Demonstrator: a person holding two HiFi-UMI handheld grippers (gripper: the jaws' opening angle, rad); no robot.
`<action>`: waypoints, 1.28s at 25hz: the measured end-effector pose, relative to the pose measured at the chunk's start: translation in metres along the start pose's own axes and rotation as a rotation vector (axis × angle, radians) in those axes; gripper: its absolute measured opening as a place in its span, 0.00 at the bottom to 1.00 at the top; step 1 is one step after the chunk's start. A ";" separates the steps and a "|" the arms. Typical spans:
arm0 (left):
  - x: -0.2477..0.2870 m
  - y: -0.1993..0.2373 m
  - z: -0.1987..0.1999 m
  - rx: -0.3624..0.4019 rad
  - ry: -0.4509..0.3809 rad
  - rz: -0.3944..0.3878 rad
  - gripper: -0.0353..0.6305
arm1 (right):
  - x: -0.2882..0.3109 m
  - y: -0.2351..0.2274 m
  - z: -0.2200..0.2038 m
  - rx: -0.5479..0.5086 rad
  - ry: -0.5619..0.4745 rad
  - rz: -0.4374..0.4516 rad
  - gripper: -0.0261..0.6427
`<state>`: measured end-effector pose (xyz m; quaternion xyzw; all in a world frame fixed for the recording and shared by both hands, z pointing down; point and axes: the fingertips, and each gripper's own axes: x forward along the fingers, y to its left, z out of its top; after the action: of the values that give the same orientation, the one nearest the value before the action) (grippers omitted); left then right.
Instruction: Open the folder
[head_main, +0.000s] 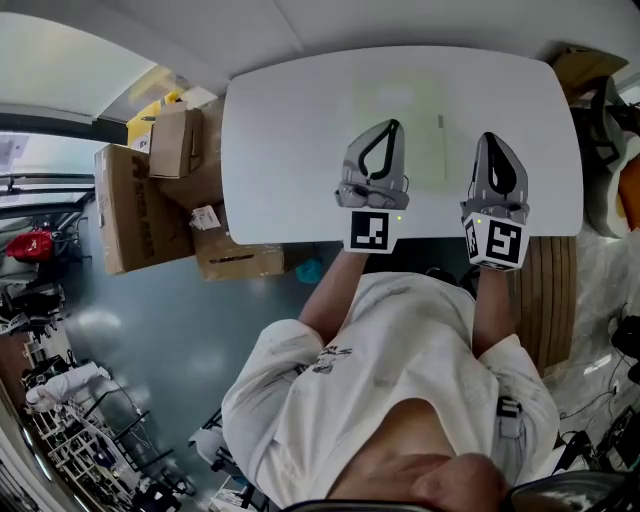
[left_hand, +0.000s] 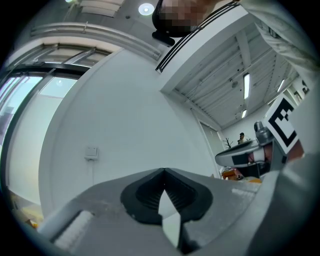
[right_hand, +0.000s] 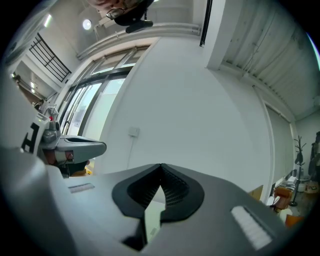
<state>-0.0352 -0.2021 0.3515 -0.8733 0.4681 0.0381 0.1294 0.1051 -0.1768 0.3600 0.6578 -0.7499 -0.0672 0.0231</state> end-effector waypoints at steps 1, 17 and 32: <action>0.001 0.002 0.000 -0.008 -0.004 -0.009 0.05 | 0.002 0.002 0.001 -0.001 0.001 -0.011 0.04; 0.034 -0.023 -0.024 -0.036 0.042 -0.015 0.05 | 0.016 -0.017 -0.014 -0.005 0.006 0.056 0.04; 0.033 -0.069 -0.102 0.035 0.202 -0.112 0.05 | 0.017 -0.016 -0.094 0.069 0.117 0.161 0.04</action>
<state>0.0351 -0.2187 0.4568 -0.8952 0.4298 -0.0653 0.0986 0.1300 -0.2025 0.4498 0.5985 -0.7996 -0.0005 0.0495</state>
